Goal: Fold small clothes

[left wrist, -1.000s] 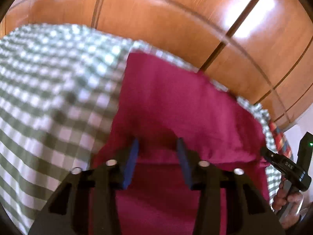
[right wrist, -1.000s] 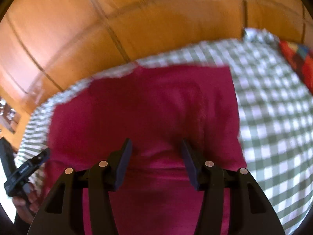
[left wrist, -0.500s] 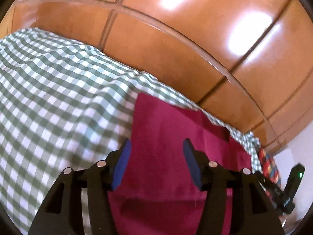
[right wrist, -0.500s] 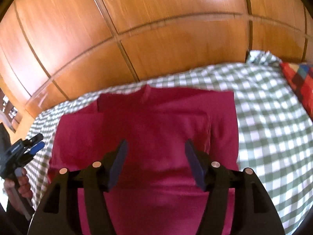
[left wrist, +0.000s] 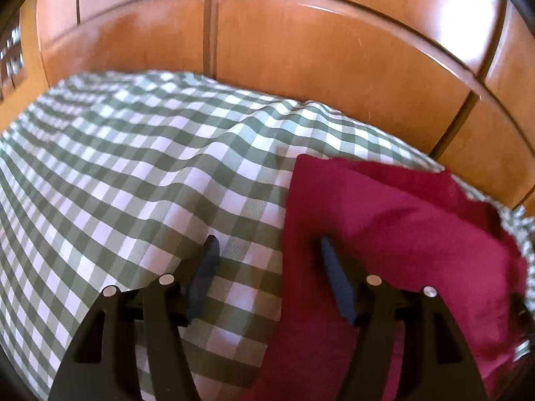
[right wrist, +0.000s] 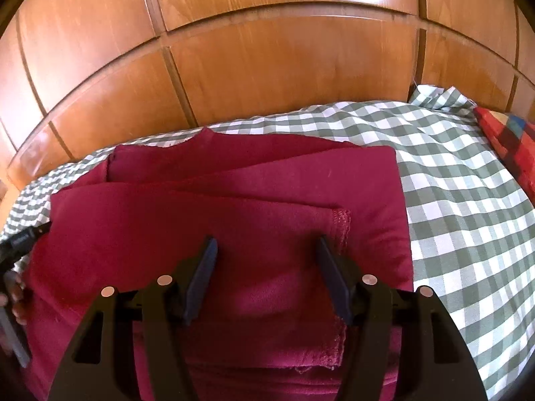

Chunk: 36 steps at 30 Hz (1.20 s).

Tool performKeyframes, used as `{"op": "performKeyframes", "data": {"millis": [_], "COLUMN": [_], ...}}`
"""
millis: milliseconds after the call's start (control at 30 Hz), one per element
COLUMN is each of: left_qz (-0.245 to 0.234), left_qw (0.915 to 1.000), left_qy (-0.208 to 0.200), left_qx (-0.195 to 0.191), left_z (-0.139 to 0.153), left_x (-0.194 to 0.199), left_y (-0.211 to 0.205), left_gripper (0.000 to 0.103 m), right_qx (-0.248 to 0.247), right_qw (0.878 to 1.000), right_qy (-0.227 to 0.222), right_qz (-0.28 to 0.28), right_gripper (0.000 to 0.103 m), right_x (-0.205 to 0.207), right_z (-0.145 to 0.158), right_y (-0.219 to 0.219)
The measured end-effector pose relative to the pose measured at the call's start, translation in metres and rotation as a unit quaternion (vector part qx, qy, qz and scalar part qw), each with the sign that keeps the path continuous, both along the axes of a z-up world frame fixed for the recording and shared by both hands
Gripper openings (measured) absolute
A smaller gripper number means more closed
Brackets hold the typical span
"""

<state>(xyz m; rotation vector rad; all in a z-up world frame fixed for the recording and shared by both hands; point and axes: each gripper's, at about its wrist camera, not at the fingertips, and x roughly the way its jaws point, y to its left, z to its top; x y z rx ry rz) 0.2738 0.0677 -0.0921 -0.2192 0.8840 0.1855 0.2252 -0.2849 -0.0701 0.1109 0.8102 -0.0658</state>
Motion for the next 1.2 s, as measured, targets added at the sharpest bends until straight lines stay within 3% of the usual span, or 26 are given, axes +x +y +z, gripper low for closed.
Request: {"op": "performKeyframes", "data": {"millis": [200,600,733,900,1200], "left_qz": [0.014,-0.012,-0.015,-0.016,-0.031], "left_qw": [0.9999,0.9975,0.9973,0.9975,0.9982], "left_qy": [-0.002,-0.07,-0.071,-0.069,-0.051], "left_qx": [0.008,0.005,-0.006,-0.002,-0.004], "left_z": [0.017,0.073,0.077,0.076,0.065], "left_x": [-0.015,-0.104,-0.126,-0.146,-0.181], "left_y": [0.002,-0.002,0.002,0.007,0.019], "left_gripper": [0.062,0.066,0.067,0.068,0.068], "right_qx": [0.0,-0.017,-0.035,-0.039,0.0], "right_qw": [1.0,1.0,0.999,0.999,0.999], "right_qy": [-0.005,-0.001,0.005,0.02,0.042], "right_qz": [0.0,-0.002,-0.004,0.002,0.014], "right_gripper": [0.061,0.061,0.065,0.088,0.089], "right_x": [-0.001,0.0,-0.001,-0.016,-0.079], "right_z": [0.0,0.001,0.004,0.01,0.022], "right_y": [0.0,0.004,0.008,0.016,0.003]}}
